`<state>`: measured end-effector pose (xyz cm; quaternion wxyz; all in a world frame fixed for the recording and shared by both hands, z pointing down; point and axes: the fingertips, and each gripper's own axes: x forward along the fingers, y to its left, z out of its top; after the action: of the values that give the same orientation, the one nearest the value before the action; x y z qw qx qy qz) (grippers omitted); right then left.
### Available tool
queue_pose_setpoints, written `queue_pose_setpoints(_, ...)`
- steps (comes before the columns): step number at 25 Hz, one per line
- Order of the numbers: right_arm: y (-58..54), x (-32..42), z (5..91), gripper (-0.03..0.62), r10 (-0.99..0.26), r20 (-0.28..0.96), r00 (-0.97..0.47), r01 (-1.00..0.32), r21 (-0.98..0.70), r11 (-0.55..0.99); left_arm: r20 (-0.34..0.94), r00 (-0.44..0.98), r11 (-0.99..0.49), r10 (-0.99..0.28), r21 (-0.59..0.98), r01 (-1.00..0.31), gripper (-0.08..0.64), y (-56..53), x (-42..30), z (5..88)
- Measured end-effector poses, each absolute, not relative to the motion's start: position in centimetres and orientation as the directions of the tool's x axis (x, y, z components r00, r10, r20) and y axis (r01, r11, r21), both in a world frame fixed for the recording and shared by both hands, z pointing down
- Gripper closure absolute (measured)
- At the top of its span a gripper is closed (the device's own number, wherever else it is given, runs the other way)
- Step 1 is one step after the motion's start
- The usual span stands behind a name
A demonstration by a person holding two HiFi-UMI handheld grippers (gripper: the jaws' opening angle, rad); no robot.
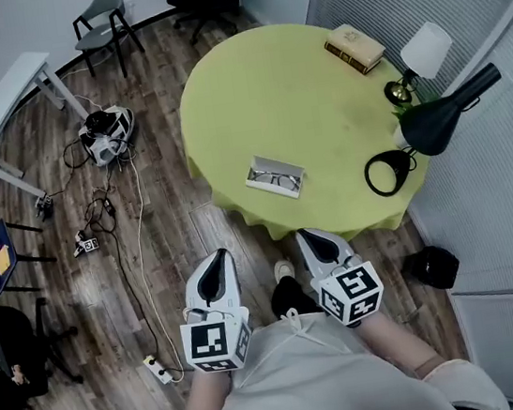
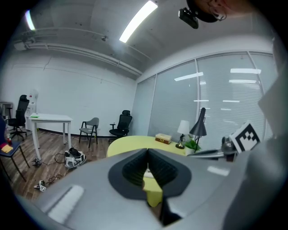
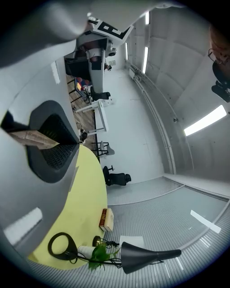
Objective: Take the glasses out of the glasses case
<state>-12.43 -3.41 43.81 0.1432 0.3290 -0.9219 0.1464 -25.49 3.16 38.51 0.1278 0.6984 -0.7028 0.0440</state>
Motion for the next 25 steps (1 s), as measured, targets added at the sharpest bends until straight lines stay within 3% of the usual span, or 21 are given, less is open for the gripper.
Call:
queue_pose_setpoints(17,-22.1,-8.0,48.1,0.592,-0.57,0.42,-0.706,-0.684,-0.196,0.703,0.325,0.181,-0.171,-0.928,0.059,-0.984,0.554,-17.1,-20.0,44.7)
queue_pose_setpoints(25,-25.0,-7.4,50.0,0.592,-0.643,0.469,-0.605,-0.785,-0.219,0.579,0.477,0.307,-0.299,-0.824,0.094,-0.95,0.554,-21.9,-21.0,49.4)
